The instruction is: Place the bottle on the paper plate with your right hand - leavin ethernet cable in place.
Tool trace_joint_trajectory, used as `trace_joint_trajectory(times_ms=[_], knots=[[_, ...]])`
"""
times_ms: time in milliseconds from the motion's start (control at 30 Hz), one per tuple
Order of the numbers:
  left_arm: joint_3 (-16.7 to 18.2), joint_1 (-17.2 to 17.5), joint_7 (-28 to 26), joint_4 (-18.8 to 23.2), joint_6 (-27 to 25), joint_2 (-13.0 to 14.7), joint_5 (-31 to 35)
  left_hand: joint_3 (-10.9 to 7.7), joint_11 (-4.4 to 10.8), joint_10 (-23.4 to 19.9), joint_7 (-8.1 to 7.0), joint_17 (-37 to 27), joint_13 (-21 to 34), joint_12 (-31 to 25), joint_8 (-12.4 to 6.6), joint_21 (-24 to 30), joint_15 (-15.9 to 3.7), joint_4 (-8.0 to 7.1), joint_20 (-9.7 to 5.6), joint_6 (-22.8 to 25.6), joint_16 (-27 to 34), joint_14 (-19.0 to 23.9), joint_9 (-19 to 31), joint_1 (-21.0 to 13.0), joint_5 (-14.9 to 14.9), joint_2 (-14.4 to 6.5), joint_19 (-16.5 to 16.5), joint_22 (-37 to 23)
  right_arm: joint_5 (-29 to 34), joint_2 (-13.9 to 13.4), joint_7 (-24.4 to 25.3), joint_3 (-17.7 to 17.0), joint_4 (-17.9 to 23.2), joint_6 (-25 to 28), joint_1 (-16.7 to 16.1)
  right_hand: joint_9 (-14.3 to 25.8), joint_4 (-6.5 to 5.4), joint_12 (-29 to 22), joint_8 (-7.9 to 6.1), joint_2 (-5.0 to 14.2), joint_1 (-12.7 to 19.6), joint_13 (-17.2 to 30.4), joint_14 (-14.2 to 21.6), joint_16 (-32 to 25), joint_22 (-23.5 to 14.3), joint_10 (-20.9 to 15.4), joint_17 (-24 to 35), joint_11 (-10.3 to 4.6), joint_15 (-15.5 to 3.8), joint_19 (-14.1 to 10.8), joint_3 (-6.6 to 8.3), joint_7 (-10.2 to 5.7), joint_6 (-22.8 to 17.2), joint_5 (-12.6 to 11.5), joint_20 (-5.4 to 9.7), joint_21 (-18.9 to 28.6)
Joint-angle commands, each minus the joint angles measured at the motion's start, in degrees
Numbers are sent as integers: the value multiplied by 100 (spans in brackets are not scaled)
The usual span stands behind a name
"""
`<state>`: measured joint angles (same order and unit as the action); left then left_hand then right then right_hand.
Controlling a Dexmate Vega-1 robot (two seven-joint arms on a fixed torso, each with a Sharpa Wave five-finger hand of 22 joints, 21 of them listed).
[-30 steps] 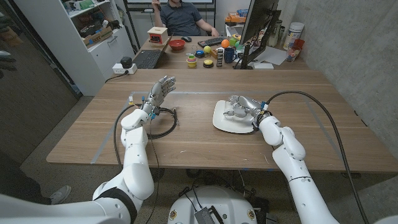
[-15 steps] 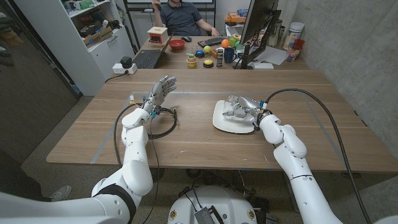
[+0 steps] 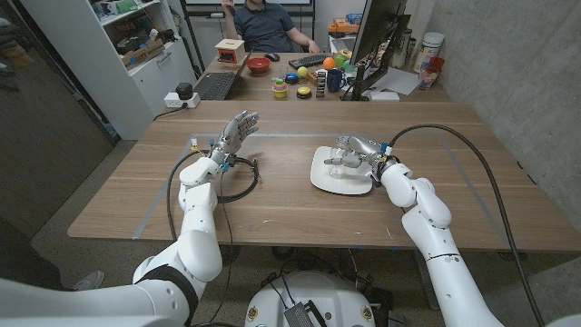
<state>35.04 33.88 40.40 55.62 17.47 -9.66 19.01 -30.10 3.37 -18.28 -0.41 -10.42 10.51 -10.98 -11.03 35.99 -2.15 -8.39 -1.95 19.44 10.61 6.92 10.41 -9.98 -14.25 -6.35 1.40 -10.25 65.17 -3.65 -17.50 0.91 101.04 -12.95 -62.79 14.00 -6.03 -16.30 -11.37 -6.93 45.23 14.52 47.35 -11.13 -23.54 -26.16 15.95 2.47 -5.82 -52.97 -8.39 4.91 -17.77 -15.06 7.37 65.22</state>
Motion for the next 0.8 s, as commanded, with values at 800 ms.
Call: trace_joint_trajectory(times_ms=[800], knots=[[2, -77, -42, -84, 47, -8, 52, 16, -6, 23, 10, -12, 20, -28, -30, -24, -263, -10, -76, -7, 1, -14, 15, 17, -55, -24, 70, -16, -163, 51, 134, -216, 175, -157, 90, 30, -145, 5, -67, -57, -317, 48, -68, -11, -22, 111, -29, 99, -208, -95, -266, 70, 71, -134, 499, -87]])
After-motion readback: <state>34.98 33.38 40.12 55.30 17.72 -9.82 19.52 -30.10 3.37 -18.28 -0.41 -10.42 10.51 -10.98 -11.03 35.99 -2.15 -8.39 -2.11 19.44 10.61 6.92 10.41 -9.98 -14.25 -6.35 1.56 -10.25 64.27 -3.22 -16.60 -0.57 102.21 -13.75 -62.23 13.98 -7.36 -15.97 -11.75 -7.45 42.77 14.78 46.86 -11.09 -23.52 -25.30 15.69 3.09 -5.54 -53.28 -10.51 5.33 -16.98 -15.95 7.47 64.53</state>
